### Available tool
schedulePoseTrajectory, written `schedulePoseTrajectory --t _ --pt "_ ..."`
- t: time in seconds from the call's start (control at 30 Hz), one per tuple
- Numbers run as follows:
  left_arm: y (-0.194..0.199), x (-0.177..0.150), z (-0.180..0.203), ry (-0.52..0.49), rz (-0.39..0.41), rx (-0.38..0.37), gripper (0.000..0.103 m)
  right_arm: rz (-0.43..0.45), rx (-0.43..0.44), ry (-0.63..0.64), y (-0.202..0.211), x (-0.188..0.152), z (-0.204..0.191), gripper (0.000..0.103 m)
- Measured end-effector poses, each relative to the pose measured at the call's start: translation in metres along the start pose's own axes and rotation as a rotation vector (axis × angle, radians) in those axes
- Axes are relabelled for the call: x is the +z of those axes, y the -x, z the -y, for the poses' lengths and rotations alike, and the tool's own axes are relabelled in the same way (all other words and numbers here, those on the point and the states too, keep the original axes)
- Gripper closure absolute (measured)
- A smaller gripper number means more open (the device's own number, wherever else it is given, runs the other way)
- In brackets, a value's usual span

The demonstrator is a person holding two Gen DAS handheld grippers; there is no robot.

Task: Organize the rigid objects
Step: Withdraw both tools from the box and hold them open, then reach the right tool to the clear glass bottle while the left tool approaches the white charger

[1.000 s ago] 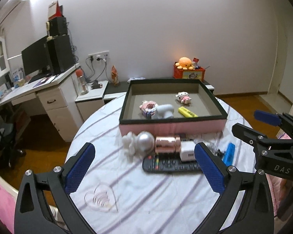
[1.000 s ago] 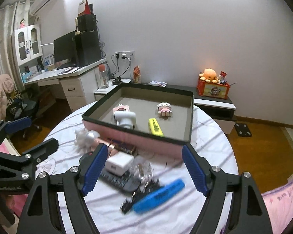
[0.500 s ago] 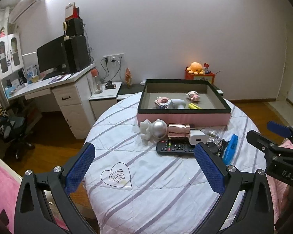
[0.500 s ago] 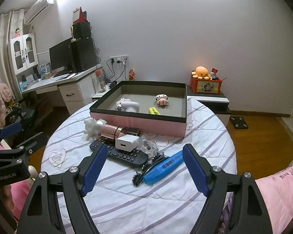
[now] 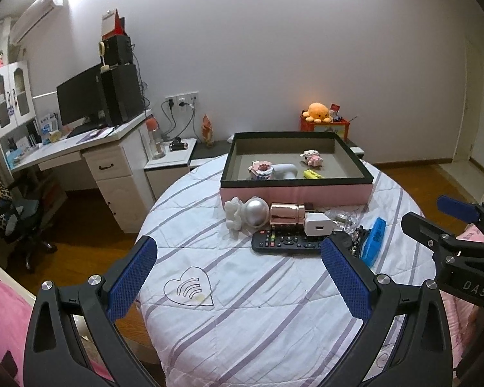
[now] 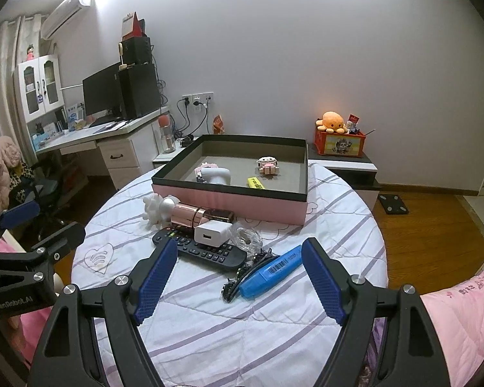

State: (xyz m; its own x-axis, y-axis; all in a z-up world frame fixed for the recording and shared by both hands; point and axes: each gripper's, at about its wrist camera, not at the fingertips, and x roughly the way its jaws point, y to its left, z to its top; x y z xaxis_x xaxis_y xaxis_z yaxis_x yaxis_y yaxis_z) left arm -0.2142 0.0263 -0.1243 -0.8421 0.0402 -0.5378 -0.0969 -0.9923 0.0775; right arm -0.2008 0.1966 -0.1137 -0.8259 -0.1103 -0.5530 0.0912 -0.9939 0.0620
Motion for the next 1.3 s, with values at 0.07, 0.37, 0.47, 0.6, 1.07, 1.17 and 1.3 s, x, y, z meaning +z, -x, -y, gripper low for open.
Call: schedulePoseTrajectory --t 0.07,0.37,0.47,0.6,1.07,1.17,1.3 --pt "0.001 0.000 0.001 -0.001 0.003 0.003 0.000 0.001 0.000 -0.003 0.001 0.000 0.001 0.022" --pt "-0.009 -0.004 0.003 -0.019 -0.025 0.011 0.000 -0.023 -0.003 -0.020 -0.007 -0.003 0.008 0.022" --pt "-0.014 -0.005 0.003 -0.022 -0.038 0.013 0.000 -0.035 -0.003 -0.025 -0.011 -0.005 0.010 0.022" --pt "-0.020 -0.007 0.005 -0.028 -0.053 0.014 0.000 -0.045 -0.002 -0.031 -0.016 -0.007 0.013 0.022" --pt "-0.046 -0.014 0.007 -0.038 -0.108 0.006 0.000 -0.084 -0.007 -0.040 -0.035 -0.013 0.019 0.022" --pt "-0.051 -0.016 0.006 -0.035 -0.121 0.008 0.000 -0.097 -0.011 -0.045 -0.040 -0.014 0.022 0.022" --pt "-0.059 -0.020 0.005 -0.036 -0.141 0.009 0.000 -0.113 -0.012 -0.048 -0.048 -0.017 0.025 0.022"
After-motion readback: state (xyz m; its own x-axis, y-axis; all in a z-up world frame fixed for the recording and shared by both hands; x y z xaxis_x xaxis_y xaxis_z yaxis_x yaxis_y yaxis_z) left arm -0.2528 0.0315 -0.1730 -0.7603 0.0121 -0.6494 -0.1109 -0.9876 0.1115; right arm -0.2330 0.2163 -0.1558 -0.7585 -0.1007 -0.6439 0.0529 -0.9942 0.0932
